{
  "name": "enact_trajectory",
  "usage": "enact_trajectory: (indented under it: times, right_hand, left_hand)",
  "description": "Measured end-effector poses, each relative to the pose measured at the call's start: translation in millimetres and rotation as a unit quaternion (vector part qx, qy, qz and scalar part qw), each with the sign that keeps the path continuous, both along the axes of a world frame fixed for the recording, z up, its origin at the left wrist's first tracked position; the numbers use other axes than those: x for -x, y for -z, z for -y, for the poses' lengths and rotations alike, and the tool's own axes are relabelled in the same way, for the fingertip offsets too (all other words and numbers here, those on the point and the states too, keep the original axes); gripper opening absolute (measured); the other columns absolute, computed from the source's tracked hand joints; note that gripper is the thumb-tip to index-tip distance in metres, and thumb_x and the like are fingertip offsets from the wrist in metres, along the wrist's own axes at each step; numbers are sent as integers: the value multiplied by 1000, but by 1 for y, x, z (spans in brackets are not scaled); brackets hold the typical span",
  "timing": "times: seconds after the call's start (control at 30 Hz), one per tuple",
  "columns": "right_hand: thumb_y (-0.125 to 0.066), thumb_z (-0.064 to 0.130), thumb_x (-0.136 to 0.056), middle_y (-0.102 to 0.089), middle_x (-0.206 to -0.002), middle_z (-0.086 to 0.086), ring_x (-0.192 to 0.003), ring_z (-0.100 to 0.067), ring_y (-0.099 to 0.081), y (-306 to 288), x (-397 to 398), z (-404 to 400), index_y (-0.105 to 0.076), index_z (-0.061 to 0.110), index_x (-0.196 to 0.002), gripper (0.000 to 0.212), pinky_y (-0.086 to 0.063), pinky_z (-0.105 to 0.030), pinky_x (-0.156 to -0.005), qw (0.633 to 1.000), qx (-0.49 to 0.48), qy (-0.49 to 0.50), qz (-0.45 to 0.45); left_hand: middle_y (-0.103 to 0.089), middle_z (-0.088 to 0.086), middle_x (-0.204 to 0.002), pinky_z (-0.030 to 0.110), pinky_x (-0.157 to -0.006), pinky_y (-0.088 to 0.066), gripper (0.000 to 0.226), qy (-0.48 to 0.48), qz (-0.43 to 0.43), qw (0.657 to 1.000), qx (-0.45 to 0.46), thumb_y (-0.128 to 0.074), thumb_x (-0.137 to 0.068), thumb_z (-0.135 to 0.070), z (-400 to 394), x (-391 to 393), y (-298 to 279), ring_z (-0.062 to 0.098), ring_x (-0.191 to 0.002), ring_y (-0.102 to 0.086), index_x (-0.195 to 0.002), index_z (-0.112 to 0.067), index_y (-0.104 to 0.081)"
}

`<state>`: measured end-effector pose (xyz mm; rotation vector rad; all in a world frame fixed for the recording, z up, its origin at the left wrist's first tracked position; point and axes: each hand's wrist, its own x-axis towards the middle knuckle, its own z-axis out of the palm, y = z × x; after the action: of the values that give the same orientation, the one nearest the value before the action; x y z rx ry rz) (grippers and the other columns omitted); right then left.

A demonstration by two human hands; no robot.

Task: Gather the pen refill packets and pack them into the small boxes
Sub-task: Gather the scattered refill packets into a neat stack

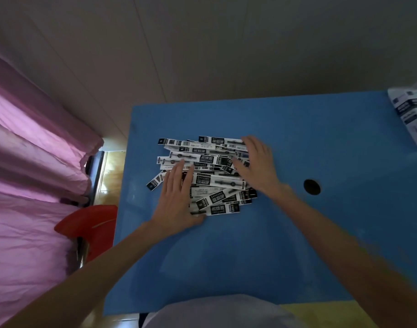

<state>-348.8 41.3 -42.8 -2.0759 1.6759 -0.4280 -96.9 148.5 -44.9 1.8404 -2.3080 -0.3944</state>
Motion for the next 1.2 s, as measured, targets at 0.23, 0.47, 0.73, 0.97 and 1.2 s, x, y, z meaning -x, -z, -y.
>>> enact_trajectory:
  times: [0.23, 0.47, 0.73, 0.97, 1.2]
  right_hand:
    - [-37, 55, -107, -28, -166, -7, -153, -29, -23, -4, -38, 52, -26, 15, -161, 68, -17, -50, -125, 977, -45, -171, -118]
    - [-44, 48, -102, -39, -158, -6, -144, -28, -36, -19, -45, 52, -33, 18, -159, 65, -31, -48, -118, 951, -54, -247, -178]
    - [-54, 63, -93, -31, -165, -7, -149, -27, -30, -17, -30, 42, -22, 13, -161, 90, -25, -45, -123, 947, -98, -263, -158]
    - [-55, 99, -61, -12, -170, -9, -155, -29, -16, -16, -9, 21, 0, 10, -163, 146, -12, -52, -127, 927, -85, -257, -259]
    - [-71, 62, -73, -41, -150, -8, -135, -28, -42, -11, -16, 3, -19, 10, -159, 114, -35, -44, -113, 942, -52, -236, -232]
  left_hand:
    - [19, 17, -168, 53, -127, 5, 148, 55, 107, 992, -38, -74, -59, -78, 43, 10, -7, 33, -156, 20, -163, -14, 10]
    - [21, 21, -167, 57, -125, 7, 159, 68, 160, 984, -45, -69, -52, -91, 77, 6, -12, 38, -155, 20, -160, -11, 16]
    - [6, 16, -170, 56, -126, 0, 162, 136, 223, 958, -120, -69, -52, -92, 119, 11, -24, 32, -158, 4, -159, -5, 17]
    - [-36, 9, -152, 46, -120, -25, 142, 165, 213, 958, -99, -69, -52, -88, 119, 10, -21, 29, -139, -37, -158, -10, -15]
    - [-59, 1, -116, 35, -87, -45, 89, 149, 175, 969, -92, -80, -58, -68, 113, 17, -23, 23, -105, -57, -125, -18, -49]
